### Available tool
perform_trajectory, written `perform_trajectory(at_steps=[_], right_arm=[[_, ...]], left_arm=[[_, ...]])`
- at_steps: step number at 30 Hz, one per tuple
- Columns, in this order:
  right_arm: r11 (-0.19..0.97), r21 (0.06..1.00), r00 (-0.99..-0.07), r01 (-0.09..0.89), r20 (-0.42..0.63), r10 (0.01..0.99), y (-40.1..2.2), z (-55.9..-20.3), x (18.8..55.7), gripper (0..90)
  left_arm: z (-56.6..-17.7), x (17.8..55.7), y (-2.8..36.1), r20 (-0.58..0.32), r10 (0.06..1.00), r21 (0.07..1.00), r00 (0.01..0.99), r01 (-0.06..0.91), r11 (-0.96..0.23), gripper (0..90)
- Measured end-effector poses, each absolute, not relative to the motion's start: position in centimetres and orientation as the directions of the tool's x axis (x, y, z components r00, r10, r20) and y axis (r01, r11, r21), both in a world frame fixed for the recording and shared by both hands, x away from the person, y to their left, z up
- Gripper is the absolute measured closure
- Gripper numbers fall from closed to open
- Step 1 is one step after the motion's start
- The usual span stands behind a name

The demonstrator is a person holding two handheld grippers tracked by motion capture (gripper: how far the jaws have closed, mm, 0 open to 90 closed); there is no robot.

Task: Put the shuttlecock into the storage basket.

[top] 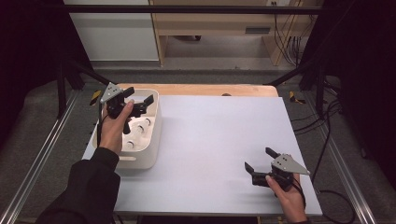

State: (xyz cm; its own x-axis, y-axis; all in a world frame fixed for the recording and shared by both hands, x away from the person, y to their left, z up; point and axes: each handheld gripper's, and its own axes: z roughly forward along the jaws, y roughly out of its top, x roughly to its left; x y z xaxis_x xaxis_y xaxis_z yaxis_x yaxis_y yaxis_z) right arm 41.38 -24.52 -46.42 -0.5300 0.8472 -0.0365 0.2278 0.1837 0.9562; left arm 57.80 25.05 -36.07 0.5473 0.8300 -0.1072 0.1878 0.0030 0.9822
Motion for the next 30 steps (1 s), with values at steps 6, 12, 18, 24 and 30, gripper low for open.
perform_trajectory(at_steps=[6,12,18,24,30], right_arm=[[0.181,0.958,-0.531,0.223,-0.036,0.847,-24.7,-46.4,41.4,4.1],[0.177,0.958,-0.534,0.225,-0.031,0.845,-24.7,-46.4,41.4,4.1],[0.172,0.959,-0.534,0.226,-0.026,0.845,-24.8,-46.4,41.4,4.1],[0.178,0.957,-0.536,0.227,-0.03,0.844,-24.7,-46.4,41.3,4.2],[0.183,0.958,-0.537,0.22,-0.037,0.843,-24.5,-46.3,41.2,4.2]], left_arm=[[-35.8,57.4,25.0,-0.106,0.828,0.982,0.551,0.187,0.001,4.5],[-35.6,57.2,24.7,-0.096,0.826,0.983,0.556,0.184,-0.009,4.5],[-35.3,56.8,24.1,-0.067,0.819,0.985,0.57,0.166,-0.035,4.6],[-34.8,56.1,23.5,-0.073,0.807,0.988,0.586,0.155,-0.024,4.6],[-34.1,54.9,22.8,-0.075,0.784,0.985,0.616,0.166,-0.037,4.6]])
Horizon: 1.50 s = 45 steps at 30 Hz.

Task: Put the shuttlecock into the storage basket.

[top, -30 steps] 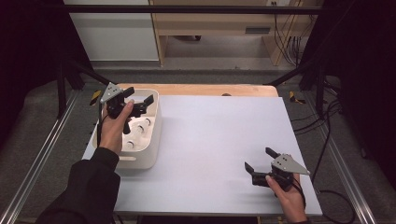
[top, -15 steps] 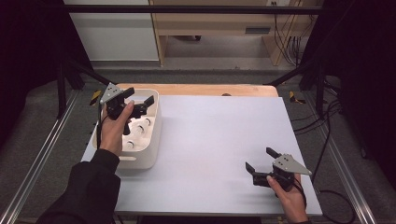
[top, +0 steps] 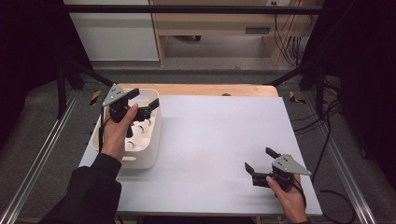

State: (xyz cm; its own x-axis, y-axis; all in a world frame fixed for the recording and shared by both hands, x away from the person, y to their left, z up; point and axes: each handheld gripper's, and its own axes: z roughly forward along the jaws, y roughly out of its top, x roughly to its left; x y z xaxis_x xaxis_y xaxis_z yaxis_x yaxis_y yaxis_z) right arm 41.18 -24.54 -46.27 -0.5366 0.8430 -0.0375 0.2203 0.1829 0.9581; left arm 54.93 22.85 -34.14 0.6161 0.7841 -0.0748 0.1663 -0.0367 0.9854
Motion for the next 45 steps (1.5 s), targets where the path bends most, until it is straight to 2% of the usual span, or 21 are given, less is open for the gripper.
perform_trajectory(at_steps=[14,29,45], right_arm=[[0.19,0.958,-0.538,0.215,-0.046,0.842,-24.5,-46.2,41.0,4.1],[0.188,0.957,-0.54,0.219,-0.041,0.841,-24.5,-46.3,40.9,3.9],[0.183,0.957,-0.544,0.226,-0.031,0.838,-24.5,-46.4,40.9,3.8]], left_arm=[[-33.2,53.1,21.8,-0.08,0.764,0.988,0.641,0.151,-0.023,4.4],[-33.0,50.5,18.6,-0.075,0.701,0.988,0.709,0.149,-0.046,4.1],[-34.6,48.1,15.4,-0.054,0.642,0.992,0.765,0.114,-0.053,4.0]])
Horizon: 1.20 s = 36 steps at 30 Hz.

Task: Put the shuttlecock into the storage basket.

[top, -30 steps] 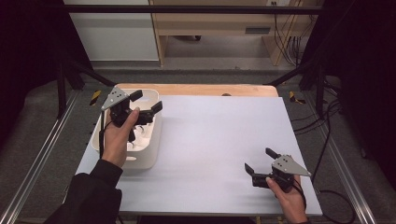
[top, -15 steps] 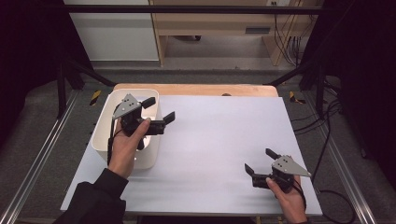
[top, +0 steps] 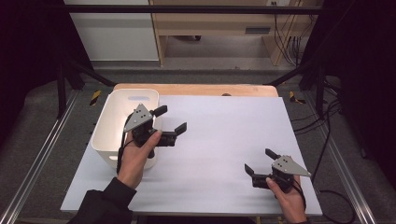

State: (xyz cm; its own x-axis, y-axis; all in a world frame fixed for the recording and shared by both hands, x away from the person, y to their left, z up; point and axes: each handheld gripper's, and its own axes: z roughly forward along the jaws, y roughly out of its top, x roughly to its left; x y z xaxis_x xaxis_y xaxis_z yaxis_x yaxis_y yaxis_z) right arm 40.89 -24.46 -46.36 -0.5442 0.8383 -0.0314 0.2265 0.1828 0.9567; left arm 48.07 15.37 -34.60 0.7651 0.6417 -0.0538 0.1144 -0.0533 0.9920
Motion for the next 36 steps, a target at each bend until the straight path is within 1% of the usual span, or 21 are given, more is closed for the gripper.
perform_trajectory(at_steps=[3,5,12,16,26,29,36], right_arm=[[0.18,0.956,-0.552,0.233,-0.022,0.833,-24.3,-46.3,40.9,3.5],[0.181,0.955,-0.553,0.235,-0.022,0.833,-24.3,-46.4,40.9,3.4],[0.189,0.953,-0.559,0.235,-0.026,0.829,-24.3,-46.4,40.8,3.3],[0.19,0.955,-0.556,0.229,-0.031,0.83,-24.4,-46.3,40.7,3.1],[0.209,0.95,-0.553,0.233,-0.047,0.832,-24.2,-46.5,40.8,3.2],[0.213,0.949,-0.552,0.233,-0.051,0.832,-24.2,-46.5,40.8,3.3],[0.208,0.95,-0.552,0.235,-0.046,0.833,-24.1,-46.5,40.8,3.6]], left_arm=[[-35.1,47.6,14.7,-0.052,0.63,0.992,0.775,0.114,-0.059,3.9],[-35.7,47.2,14.2,-0.066,0.623,0.991,0.78,0.121,-0.047,3.9],[-37.6,45.9,12.4,-0.038,0.591,0.989,0.805,0.113,-0.091,3.9],[-38.8,45.3,12.0,-0.039,0.577,0.988,0.815,0.117,-0.098,3.9],[-40.3,43.5,12.3,-0.018,0.574,0.988,0.819,0.101,-0.113,3.7],[-40.6,42.8,12.6,0.006,0.572,0.989,0.82,0.081,-0.127,3.8],[-41.3,41.6,13.5,0.001,0.565,0.989,0.825,0.084,-0.124,3.7]])
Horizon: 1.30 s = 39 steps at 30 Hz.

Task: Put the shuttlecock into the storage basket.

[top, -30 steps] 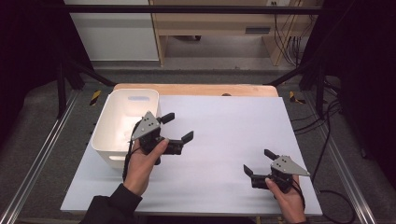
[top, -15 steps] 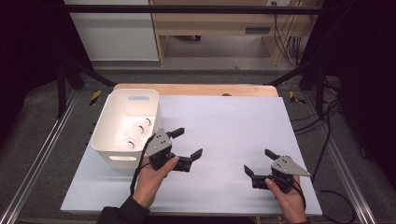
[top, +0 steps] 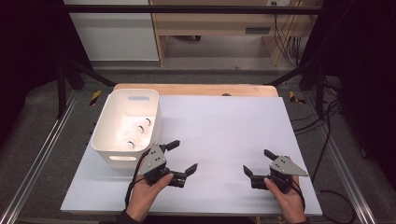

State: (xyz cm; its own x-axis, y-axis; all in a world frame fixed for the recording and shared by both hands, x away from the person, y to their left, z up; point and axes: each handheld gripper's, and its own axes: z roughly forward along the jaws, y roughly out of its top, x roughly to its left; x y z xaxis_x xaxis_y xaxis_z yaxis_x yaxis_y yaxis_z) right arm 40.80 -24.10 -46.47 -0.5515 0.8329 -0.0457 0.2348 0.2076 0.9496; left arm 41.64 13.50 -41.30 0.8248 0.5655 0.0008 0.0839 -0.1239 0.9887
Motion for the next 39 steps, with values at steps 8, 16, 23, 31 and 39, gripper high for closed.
perform_trajectory(at_steps=[8,16,23,31,39], right_arm=[[0.215,0.948,-0.553,0.233,-0.053,0.832,-24.0,-46.6,40.8,3.6],[0.212,0.949,-0.551,0.234,-0.051,0.833,-24.0,-46.5,40.8,3.6],[0.21,0.952,-0.545,0.221,-0.058,0.837,-24.1,-46.4,40.7,3.5],[0.214,0.956,-0.553,0.202,-0.069,0.831,-24.0,-46.4,40.6,3.5],[0.207,0.96,-0.549,0.188,-0.072,0.833,-24.1,-46.3,40.5,3.7]], left_arm=[[-41.3,40.5,14.8,0.002,0.575,0.991,0.818,0.076,-0.112,3.7],[-40.6,39.0,15.8,0.011,0.578,0.992,0.816,0.064,-0.11,3.7],[-40.1,37.7,18.1,0.009,0.612,0.994,0.791,0.06,-0.091,3.7],[-39.3,37.0,20.1,0.028,0.639,0.994,0.769,0.047,-0.101,3.7],[-39.3,36.2,22.2,0.038,0.672,0.995,0.74,0.032,-0.092,3.1]])
